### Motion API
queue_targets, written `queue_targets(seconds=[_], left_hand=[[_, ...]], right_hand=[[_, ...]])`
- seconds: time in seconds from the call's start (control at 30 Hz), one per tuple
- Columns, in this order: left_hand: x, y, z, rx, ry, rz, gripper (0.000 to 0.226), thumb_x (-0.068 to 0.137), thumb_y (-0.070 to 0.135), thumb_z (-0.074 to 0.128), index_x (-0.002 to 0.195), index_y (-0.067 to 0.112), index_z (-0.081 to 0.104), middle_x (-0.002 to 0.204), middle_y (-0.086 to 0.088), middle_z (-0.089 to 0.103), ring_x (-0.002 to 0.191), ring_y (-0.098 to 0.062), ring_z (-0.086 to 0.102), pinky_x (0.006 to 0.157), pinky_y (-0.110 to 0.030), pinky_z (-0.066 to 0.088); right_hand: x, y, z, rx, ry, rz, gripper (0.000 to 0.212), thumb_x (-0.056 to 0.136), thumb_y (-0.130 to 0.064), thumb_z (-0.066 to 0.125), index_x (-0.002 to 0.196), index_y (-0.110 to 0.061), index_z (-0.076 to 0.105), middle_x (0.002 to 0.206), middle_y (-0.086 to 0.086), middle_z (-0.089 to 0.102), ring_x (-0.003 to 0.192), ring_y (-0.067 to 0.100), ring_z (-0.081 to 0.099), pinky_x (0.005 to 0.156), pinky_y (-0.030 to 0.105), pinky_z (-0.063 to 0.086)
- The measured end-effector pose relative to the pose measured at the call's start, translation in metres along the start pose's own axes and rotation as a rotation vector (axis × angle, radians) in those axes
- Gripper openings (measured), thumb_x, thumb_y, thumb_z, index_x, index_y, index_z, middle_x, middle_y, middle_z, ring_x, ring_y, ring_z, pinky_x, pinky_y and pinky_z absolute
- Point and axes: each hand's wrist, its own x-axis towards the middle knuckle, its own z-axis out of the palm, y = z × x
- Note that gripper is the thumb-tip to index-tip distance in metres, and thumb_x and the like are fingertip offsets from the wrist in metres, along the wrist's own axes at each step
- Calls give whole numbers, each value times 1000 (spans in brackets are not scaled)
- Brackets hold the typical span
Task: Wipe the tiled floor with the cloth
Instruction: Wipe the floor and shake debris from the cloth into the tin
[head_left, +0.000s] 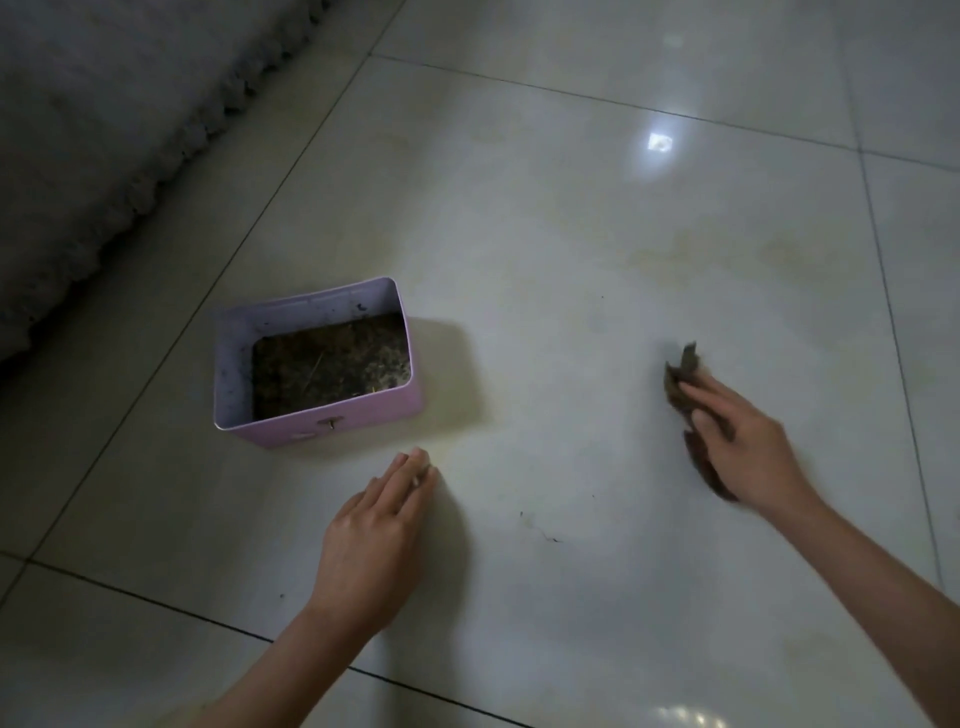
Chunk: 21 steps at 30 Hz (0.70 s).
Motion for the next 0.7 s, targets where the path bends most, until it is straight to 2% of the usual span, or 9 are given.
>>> queue_targets(seconds=[0.07,0.13,0.27,0.33,0.43,0.5,0.57,0.63,0.7], left_hand=[[-2,1,0,-25,2,-33,53,59,-5,54,108,2,72,123,-16,65,104,-33,67,74,-42,58],[-7,-2,4,-58,15,-50,65,49,-14,63,112,1,70,126,-20,62,106,-36,66,78,-47,56],[-26,0,4,-15,30,-35,69,60,1,24,113,-2,69,130,-24,58,115,-39,60,92,-55,47],[-39,5,6,11,36,-54,69,60,-1,24,114,-3,68,131,-25,56,119,-41,56,102,-48,43],[-57,7,8,17,20,-78,70,57,-10,39,122,-3,63,135,-22,54,124,-40,52,108,-41,26],[-63,5,8,22,20,-98,73,58,-9,39,128,-4,58,136,-19,54,126,-37,51,108,-40,24],[-67,3,9,10,10,-121,73,60,-7,33,129,-5,56,136,-19,54,126,-37,51,106,-42,26],[-70,3,12,-8,6,-137,71,58,-9,43,127,-6,58,135,-19,55,125,-38,52,108,-40,24],[-72,1,16,-12,10,-128,66,60,-8,49,125,-5,59,136,-20,54,125,-39,51,110,-38,21]], right_hand=[[-16,2,20,-37,40,49,35,91,12,52,124,5,59,144,20,42,133,37,44,114,28,25],[-40,-16,56,-24,68,-27,38,87,18,52,121,5,62,142,20,44,132,37,44,114,32,24],[-88,-68,105,94,-102,-291,41,84,13,53,119,-5,68,139,5,50,132,16,43,115,24,25],[-86,-74,97,239,-167,-241,35,90,12,53,116,-6,69,134,-1,54,129,16,49,112,17,28],[-73,-55,57,304,-29,-89,29,90,11,55,109,-4,71,127,4,62,118,18,59,106,22,38],[-76,-36,32,150,69,-81,30,88,11,57,111,-4,70,133,5,57,120,13,55,107,14,34],[-94,-25,32,65,62,-27,34,88,12,57,117,-3,67,139,1,48,126,17,52,106,3,24],[-114,-34,52,114,60,60,33,91,8,54,121,-3,65,145,2,42,134,21,44,108,4,20],[-123,-57,76,193,63,52,35,94,5,51,125,-6,62,147,1,42,136,16,40,109,7,21]])
